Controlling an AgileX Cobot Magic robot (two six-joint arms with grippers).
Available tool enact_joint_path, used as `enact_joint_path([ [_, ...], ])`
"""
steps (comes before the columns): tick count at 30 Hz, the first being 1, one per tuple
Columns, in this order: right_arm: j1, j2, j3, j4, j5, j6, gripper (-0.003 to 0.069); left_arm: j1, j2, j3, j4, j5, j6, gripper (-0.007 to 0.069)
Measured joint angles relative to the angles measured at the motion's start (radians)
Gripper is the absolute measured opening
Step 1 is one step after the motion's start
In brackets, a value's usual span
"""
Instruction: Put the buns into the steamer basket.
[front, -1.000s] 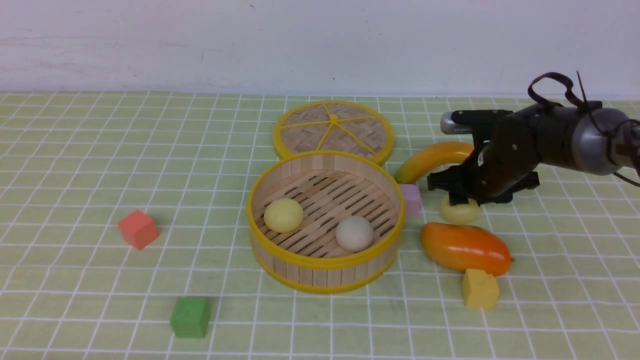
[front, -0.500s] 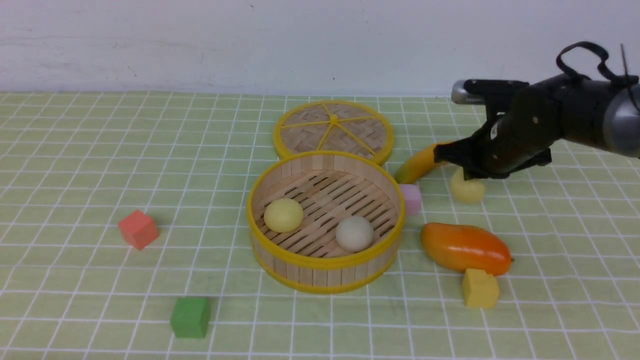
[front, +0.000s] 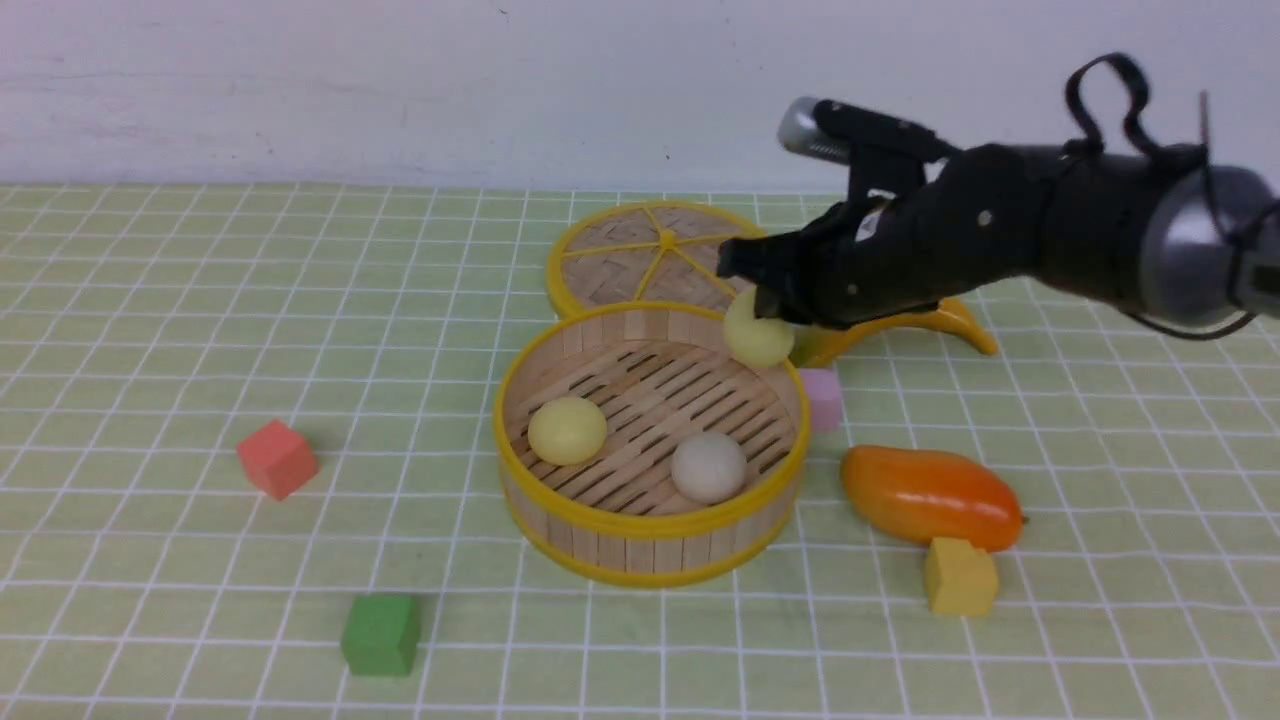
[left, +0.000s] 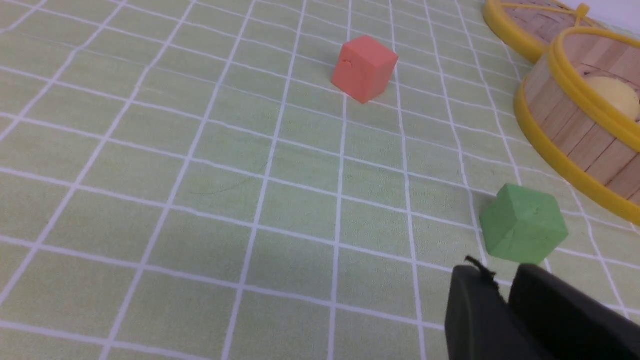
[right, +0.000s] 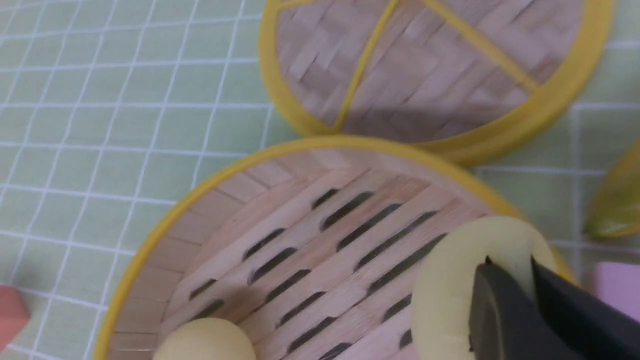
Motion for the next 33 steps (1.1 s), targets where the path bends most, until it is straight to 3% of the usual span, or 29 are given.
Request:
enact_joint_path([
  [6, 0.011, 0.102, 0.000, 0.045, -0.021, -0.002, 0.0057, 0.000, 0.000, 0.000, 0.000, 0.000, 0.000, 0.0102],
  [12, 0.011, 0.101, -0.001, 0.047, -0.006, -0.002, 0.0275, 0.000, 0.000, 0.000, 0.000, 0.000, 0.000, 0.0102],
  [17, 0.008, 0.005, -0.001, 0.030, 0.141, -0.005, 0.0511, 0.000, 0.000, 0.000, 0.000, 0.000, 0.000, 0.0102],
  [21, 0.001, -0.157, -0.001, -0.046, 0.292, -0.006, 0.0618, 0.000, 0.000, 0.000, 0.000, 0.000, 0.000, 0.0102],
  [26, -0.001, -0.391, -0.001, -0.152, 0.540, -0.006, 0.0615, 0.000, 0.000, 0.000, 0.000, 0.000, 0.000, 0.0102],
  [29, -0.001, -0.554, -0.001, -0.220, 0.770, -0.007, 0.0561, 0.000, 0.000, 0.000, 0.000, 0.000, 0.000, 0.0102],
  [33, -0.001, -0.761, 0.008, -0.322, 0.908, -0.008, 0.0458, 0.000, 0.000, 0.000, 0.000, 0.000, 0.000, 0.0102],
])
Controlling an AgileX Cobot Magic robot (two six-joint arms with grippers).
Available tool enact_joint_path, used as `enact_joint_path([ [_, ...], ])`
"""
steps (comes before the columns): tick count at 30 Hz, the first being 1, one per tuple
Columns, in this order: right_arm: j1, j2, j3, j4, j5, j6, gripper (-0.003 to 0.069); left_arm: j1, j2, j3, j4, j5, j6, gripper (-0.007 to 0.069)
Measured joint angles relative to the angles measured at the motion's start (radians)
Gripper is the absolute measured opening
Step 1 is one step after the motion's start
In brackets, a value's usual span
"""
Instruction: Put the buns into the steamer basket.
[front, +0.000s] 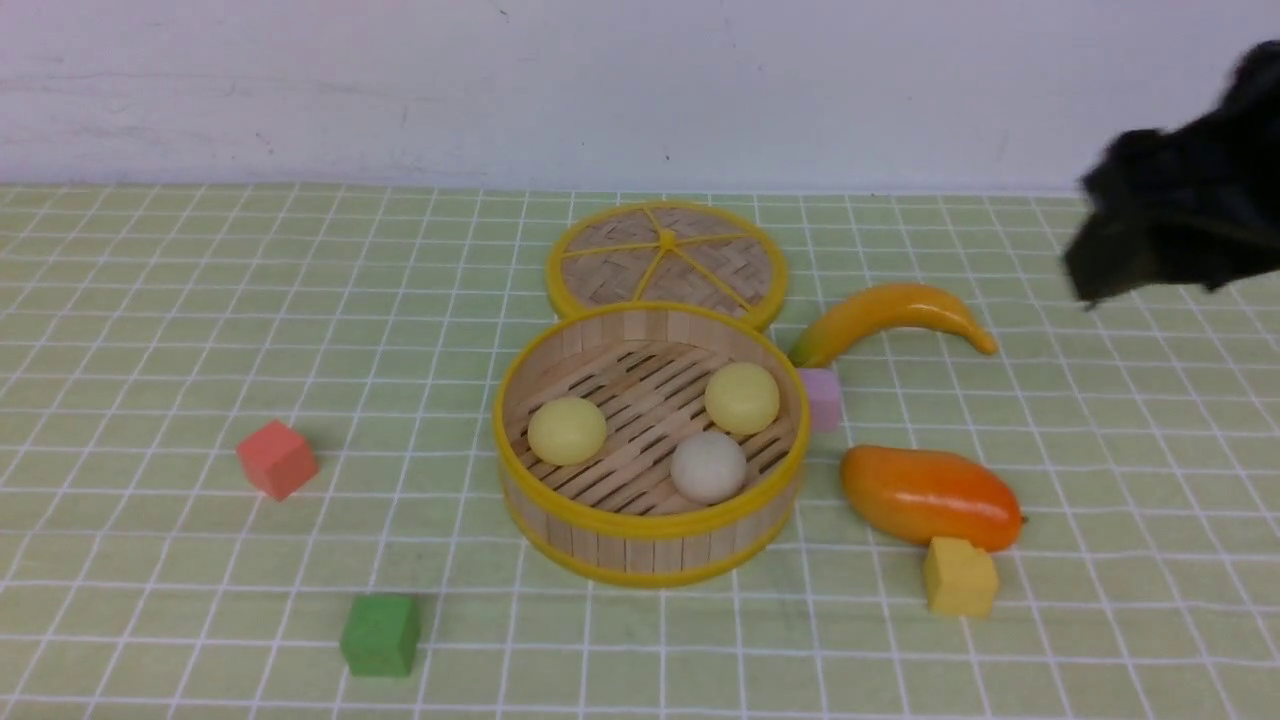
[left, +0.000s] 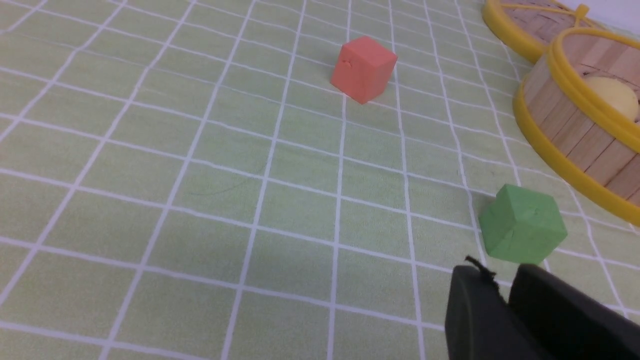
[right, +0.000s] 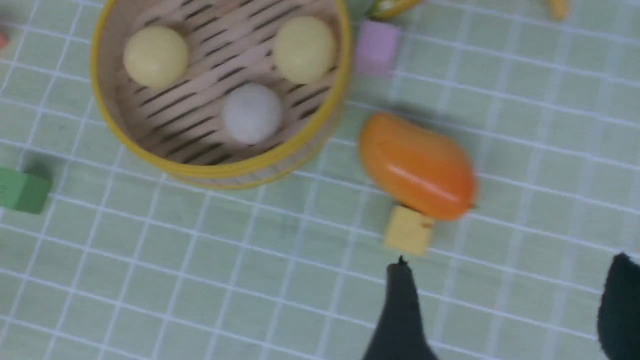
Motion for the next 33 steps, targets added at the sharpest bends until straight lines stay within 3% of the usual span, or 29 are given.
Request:
enact_joint_path([
  [2, 0.000, -0.055, 0.012, -0.013, 0.003, 0.000, 0.0435, 0.000, 0.000, 0.000, 0.000, 0.000, 0.000, 0.0102],
  [6, 0.000, -0.298, 0.140, -0.020, 0.014, 0.000, 0.0311, 0.000, 0.000, 0.000, 0.000, 0.000, 0.000, 0.0102],
  [7, 0.000, -0.429, 0.241, -0.002, 0.014, 0.000, 0.0232, 0.000, 0.000, 0.000, 0.000, 0.000, 0.000, 0.0102],
  [12, 0.000, -0.744, 0.538, 0.080, -0.046, 0.000, 0.0009, 0.000, 0.000, 0.000, 0.000, 0.000, 0.000, 0.0102],
  [20, 0.000, -0.869, 0.883, 0.133, -0.177, -0.012, -0.0020, 0.000, 0.000, 0.000, 0.000, 0.000, 0.000, 0.0102],
  [29, 0.000, -0.869, 0.978, 0.163, -0.181, -0.016, -0.0018, 0.000, 0.000, 0.000, 0.000, 0.000, 0.000, 0.0106],
  [33, 0.000, -0.875, 0.980, 0.118, -0.200, -0.016, -0.0017, 0.000, 0.000, 0.000, 0.000, 0.000, 0.000, 0.0110],
])
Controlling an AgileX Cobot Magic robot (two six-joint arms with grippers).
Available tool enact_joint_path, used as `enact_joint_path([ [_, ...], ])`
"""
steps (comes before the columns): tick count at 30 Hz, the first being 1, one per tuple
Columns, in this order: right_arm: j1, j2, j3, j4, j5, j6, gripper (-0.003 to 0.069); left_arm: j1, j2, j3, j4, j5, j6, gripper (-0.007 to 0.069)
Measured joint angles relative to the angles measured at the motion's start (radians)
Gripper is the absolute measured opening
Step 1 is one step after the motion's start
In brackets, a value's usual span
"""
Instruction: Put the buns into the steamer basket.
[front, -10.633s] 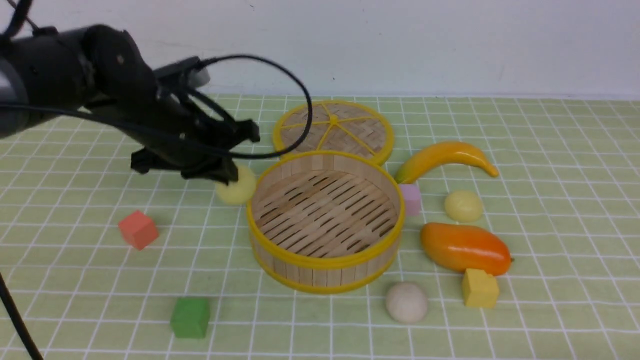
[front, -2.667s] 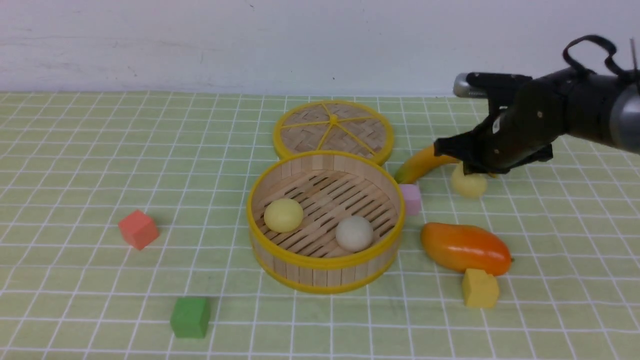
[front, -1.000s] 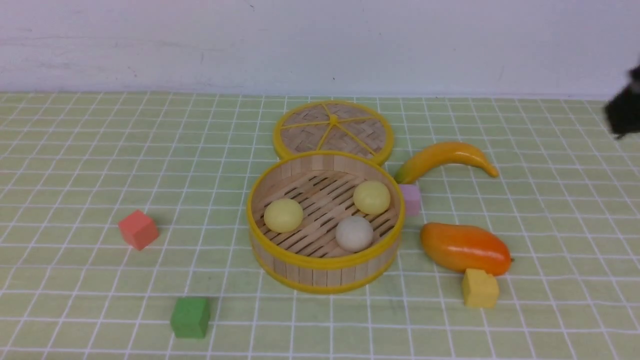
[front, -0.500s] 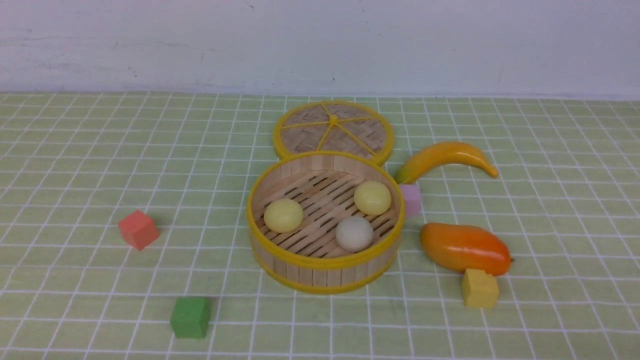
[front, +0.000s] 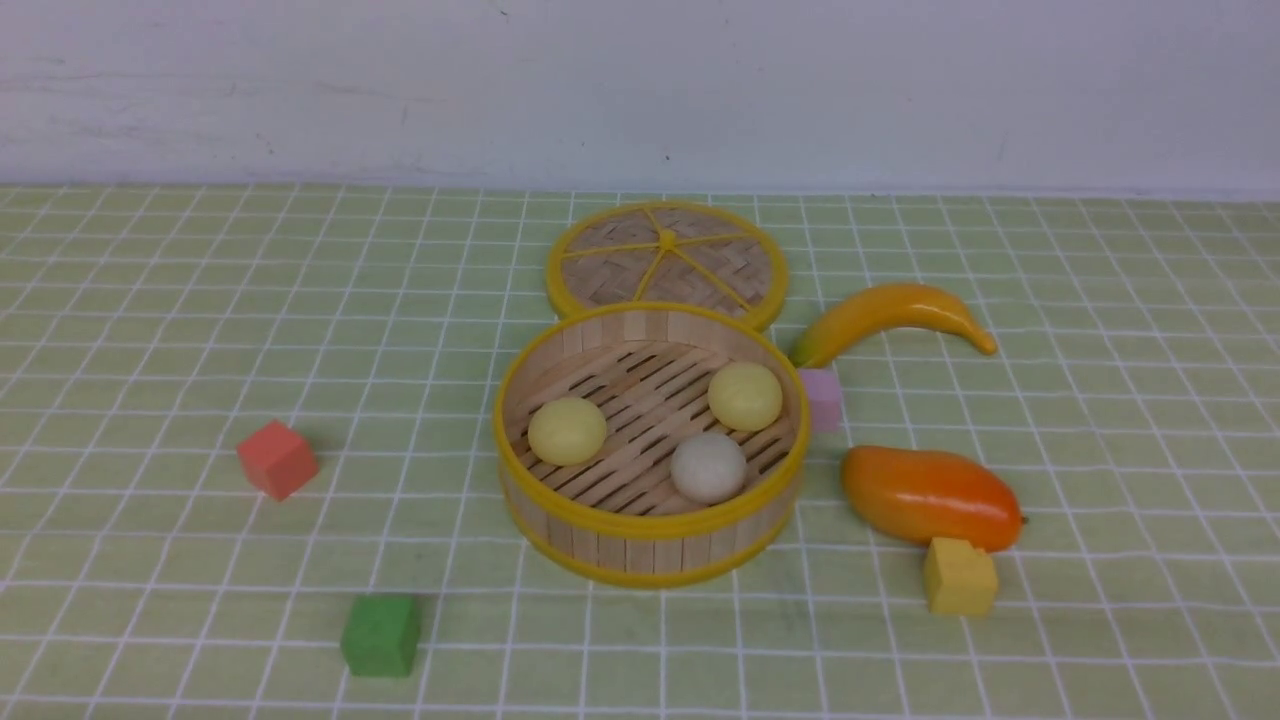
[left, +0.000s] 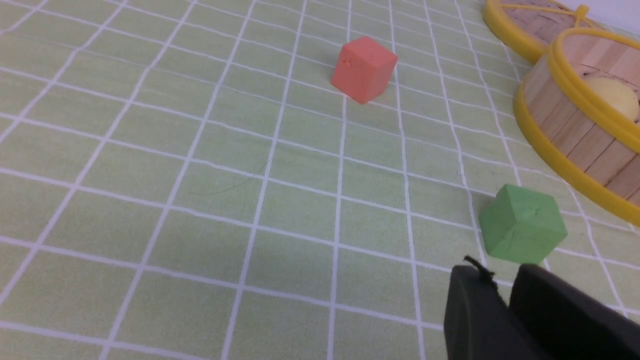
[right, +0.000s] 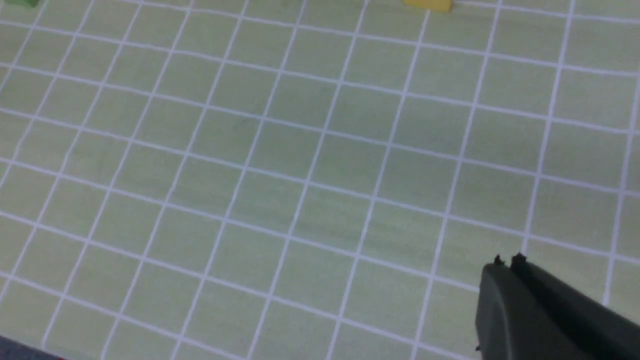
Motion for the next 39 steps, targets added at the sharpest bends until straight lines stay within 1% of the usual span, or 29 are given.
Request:
enact_joint_path([
  [3, -0.015, -0.028, 0.000, -0.023, -0.024, -0.001, -0.0017, 0.000, 0.000, 0.000, 0.006, 0.000, 0.000, 0.0112],
  [6, -0.134, -0.117, 0.034, -0.127, -0.160, -0.005, -0.0012, 0.000, 0.000, 0.000, 0.006, 0.000, 0.000, 0.0114],
  [7, -0.134, -0.122, 0.034, -0.133, -0.169, -0.005, -0.0012, 0.000, 0.000, 0.000, 0.006, 0.000, 0.000, 0.0115],
  [8, -0.163, -0.143, 0.052, -0.150, -0.212, -0.005, -0.0011, 0.000, 0.000, 0.000, 0.007, 0.000, 0.000, 0.0116],
  [11, -0.282, -0.239, 0.174, -0.217, -0.390, -0.005, -0.0010, 0.000, 0.000, 0.000, 0.007, 0.000, 0.000, 0.0121],
  [13, -0.306, -0.266, 0.215, -0.222, -0.424, -0.005, -0.0010, 0.000, 0.000, 0.000, 0.007, 0.000, 0.000, 0.0122],
  [14, -0.335, -0.306, 0.283, -0.228, -0.470, -0.005, -0.0010, 0.000, 0.000, 0.000, 0.006, 0.000, 0.000, 0.0124],
  [16, -0.361, -0.335, 0.343, -0.231, -0.500, -0.005, -0.0010, 0.000, 0.000, 0.000, 0.006, 0.000, 0.000, 0.0125],
  [18, -0.389, -0.353, 0.450, -0.232, -0.535, -0.005, -0.0007, 0.000, 0.000, 0.000, 0.006, 0.000, 0.000, 0.0127],
  [20, -0.398, -0.353, 0.504, -0.234, -0.553, -0.005, -0.0006, 0.000, 0.000, 0.000, 0.006, -0.001, 0.000, 0.0127],
  [21, -0.401, -0.353, 0.527, -0.244, -0.587, -0.004, -0.0003, 0.000, 0.000, 0.000, 0.006, -0.001, 0.000, 0.0127],
  [23, -0.404, -0.353, 0.532, -0.251, -0.620, -0.004, -0.0001, 0.000, 0.000, 0.000, 0.006, -0.001, 0.000, 0.0128],
  [39, -0.409, -0.353, 0.536, -0.255, -0.633, -0.004, 0.0013, 0.000, 0.000, 0.002, 0.006, 0.000, 0.000, 0.0134],
])
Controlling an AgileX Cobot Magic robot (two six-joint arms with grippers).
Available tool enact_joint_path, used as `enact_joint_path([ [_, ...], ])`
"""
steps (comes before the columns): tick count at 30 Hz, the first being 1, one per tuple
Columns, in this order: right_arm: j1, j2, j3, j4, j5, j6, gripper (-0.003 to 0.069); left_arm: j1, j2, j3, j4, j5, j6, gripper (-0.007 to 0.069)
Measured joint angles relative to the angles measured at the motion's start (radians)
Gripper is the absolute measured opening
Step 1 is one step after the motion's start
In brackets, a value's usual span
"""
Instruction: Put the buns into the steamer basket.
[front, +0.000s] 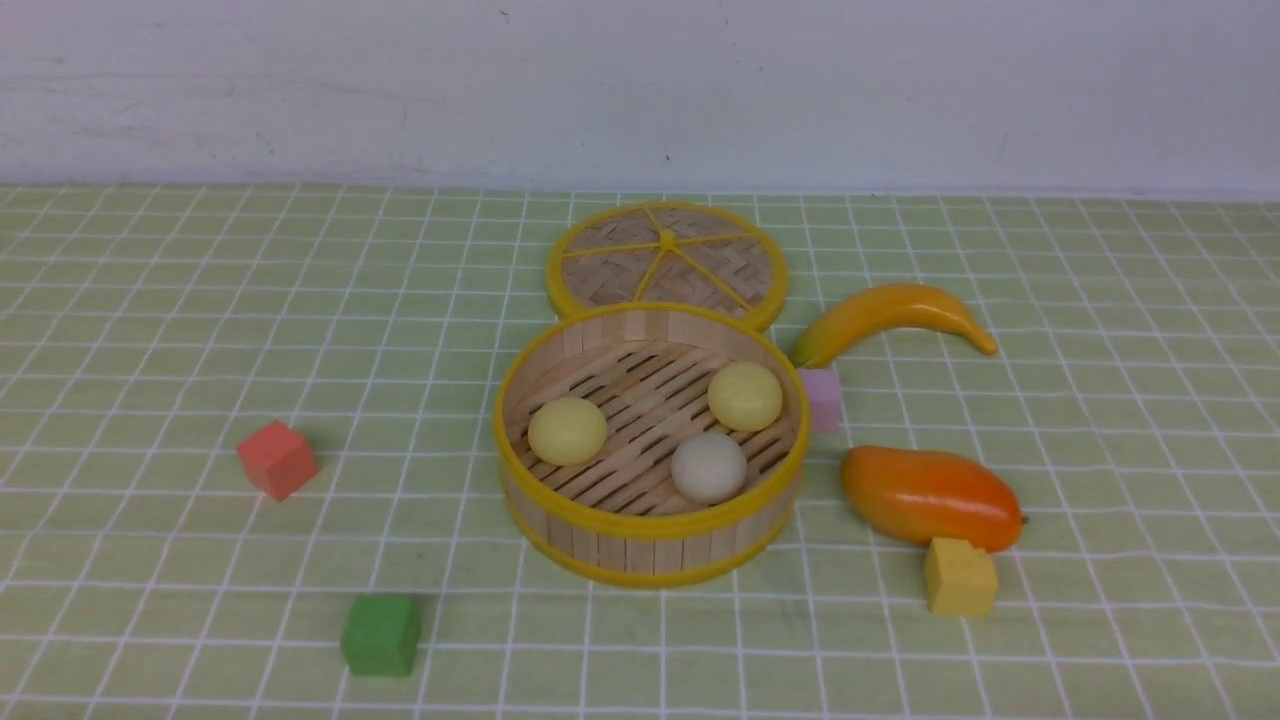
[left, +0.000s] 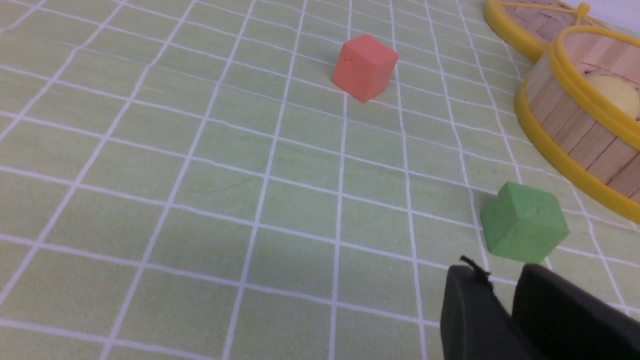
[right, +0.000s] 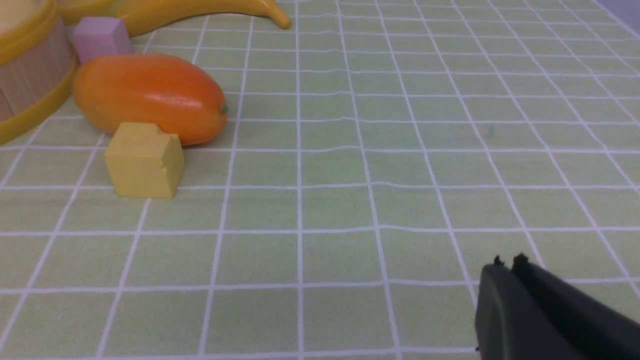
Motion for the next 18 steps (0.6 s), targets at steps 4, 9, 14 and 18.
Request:
enact_joint_path([
  [4, 0.000, 0.000, 0.000, 0.000, 0.000, 0.000, 0.0016, 0.000, 0.000, 0.000, -0.006, 0.000, 0.000, 0.0138],
  [9, 0.000, 0.000, 0.000, 0.000, 0.000, 0.000, 0.0022, 0.000, 0.000, 0.000, 0.000, 0.000, 0.000, 0.0145],
  [14, 0.000, 0.000, 0.001, 0.000, 0.000, 0.000, 0.0028, 0.000, 0.000, 0.000, 0.000, 0.000, 0.000, 0.0146],
  [18, 0.000, 0.000, 0.001, -0.001, -0.001, 0.000, 0.0032, 0.000, 0.000, 0.000, 0.000, 0.000, 0.000, 0.0148],
])
